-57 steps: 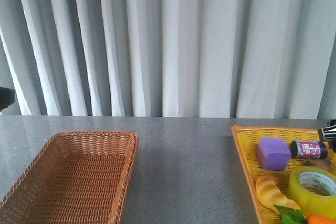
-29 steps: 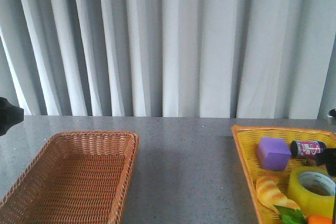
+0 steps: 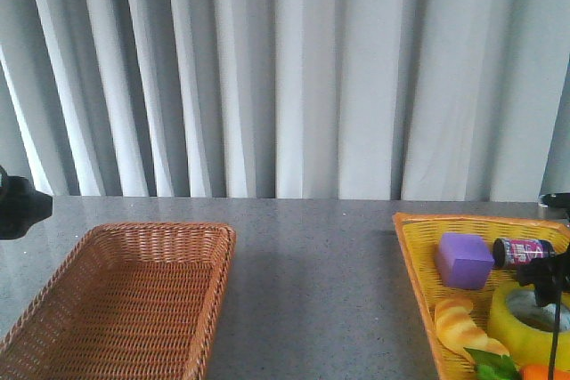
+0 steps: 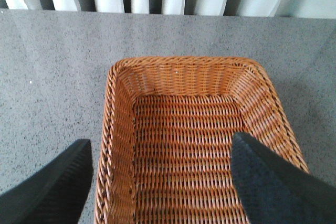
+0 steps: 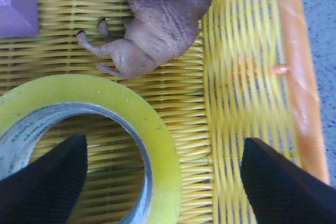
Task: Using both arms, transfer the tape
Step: 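Lower the right gripper onto the yellow tape roll and close it, then lift the tape roll with the right gripper and set it on the table between baskets, then open the right gripper and raise it away from the tape, then reach the left gripper down to the tape roll and grasp its rim, then lift the tape with the left gripper and lower it into the brown basket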
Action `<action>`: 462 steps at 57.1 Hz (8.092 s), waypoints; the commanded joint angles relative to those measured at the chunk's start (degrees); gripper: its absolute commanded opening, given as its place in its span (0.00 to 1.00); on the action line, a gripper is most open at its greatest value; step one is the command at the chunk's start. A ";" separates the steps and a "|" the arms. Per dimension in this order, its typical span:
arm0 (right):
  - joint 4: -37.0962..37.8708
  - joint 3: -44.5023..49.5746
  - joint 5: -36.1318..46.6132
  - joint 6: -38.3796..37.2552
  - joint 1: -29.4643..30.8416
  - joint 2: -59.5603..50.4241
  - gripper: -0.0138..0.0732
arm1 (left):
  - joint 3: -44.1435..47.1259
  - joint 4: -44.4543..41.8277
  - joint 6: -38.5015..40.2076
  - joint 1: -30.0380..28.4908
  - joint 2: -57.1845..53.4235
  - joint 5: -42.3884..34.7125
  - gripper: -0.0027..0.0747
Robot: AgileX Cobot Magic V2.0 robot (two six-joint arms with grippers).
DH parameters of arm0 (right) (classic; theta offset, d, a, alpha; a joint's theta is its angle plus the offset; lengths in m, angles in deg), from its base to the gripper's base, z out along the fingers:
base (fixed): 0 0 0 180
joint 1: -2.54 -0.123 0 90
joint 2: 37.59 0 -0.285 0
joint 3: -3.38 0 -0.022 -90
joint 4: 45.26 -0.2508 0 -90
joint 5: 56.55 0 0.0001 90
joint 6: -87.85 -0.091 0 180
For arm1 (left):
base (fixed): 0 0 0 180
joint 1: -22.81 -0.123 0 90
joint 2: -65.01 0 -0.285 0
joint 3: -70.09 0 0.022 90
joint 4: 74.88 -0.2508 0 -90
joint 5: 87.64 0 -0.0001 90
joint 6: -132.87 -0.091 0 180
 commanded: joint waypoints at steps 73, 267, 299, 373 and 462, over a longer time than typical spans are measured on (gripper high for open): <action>-19.92 -29.65 -7.68 14.03 -3.86 -4.48 0.17 | -1.90 0.90 0.29 0.02 -1.44 -5.26 0.73; -11.31 -7.95 -7.61 4.45 0.43 -21.52 0.15 | -41.21 0.82 -4.54 29.71 35.86 8.18 0.73; -11.31 -7.95 -7.60 4.45 0.43 -21.52 0.15 | -44.37 -4.62 3.44 30.73 46.40 9.07 0.73; -11.31 -7.95 -7.90 4.54 0.43 -21.52 0.15 | -46.65 -11.13 8.96 30.69 40.05 5.67 0.03; -11.31 -7.95 -7.90 4.54 0.43 -21.52 0.15 | -18.75 -23.57 17.67 12.96 26.68 6.86 0.04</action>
